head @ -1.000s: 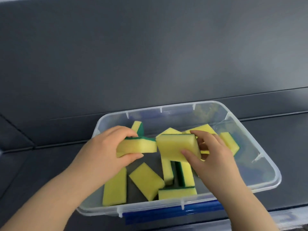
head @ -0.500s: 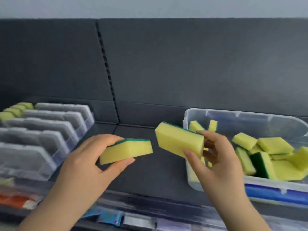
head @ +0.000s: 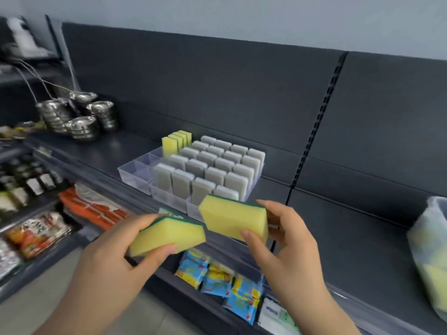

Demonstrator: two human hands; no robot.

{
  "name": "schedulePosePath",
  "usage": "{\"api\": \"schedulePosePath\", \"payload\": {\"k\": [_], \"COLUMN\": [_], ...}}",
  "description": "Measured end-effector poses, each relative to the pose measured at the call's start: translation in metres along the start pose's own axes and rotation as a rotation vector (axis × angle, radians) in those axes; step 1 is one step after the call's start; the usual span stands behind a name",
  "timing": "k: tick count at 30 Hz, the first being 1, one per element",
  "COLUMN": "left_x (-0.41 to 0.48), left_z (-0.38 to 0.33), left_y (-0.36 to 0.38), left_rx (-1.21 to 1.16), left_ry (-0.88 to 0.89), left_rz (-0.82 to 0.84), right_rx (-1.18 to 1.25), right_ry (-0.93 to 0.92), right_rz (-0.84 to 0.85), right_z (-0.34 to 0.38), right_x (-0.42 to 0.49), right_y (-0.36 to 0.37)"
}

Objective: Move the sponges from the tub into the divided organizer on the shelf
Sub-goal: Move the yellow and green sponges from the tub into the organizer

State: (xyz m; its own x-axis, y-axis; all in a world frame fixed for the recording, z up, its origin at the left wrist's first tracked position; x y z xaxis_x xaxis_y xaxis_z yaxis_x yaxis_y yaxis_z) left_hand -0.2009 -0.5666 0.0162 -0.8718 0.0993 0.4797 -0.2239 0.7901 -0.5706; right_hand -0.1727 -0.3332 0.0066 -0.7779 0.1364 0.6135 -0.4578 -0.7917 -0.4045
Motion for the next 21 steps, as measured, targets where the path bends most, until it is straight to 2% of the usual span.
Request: {"api": "schedulePosePath", "payload": {"k": [6,13,17,21], "left_x": [0.041,0.146,0.203,0.24], "left_z": [0.041,0.089,0.133,0.171], "left_y": [-0.002,0.001,-0.01,-0.015], "left_rx": [0.08,0.232,0.293,0.272], "left_ry": [-0.006,0.104,0.076,0.021], "left_rz": [0.038,0.034,-0.016,-0.024], "right_rx": [0.07,0.108,0.149,0.119], "right_ry": [0.023,0.108,0.16,0.141], "right_rz": [0.011,-0.061,-0.059,0.02], "right_z": [-0.015,-0.064,-0.094,-0.104], "right_x": [0.043,0.131,0.18,0.224], "right_y": [0.051,0.098,0.134,0.169]}}
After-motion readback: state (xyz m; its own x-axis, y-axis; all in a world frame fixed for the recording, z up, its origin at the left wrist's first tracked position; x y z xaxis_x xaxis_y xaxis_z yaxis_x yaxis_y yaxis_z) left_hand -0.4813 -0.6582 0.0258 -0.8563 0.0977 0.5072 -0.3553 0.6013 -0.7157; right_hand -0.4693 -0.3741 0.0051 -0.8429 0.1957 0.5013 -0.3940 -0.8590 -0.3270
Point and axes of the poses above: each hand's wrist, its own x-axis towards the middle knuckle, its own y-axis out of the palm, z = x × y, the point moved 9 cm from there along x, towards the middle knuckle, and after that the axes turned 7 degrees about -y, right-handed, at the moved point
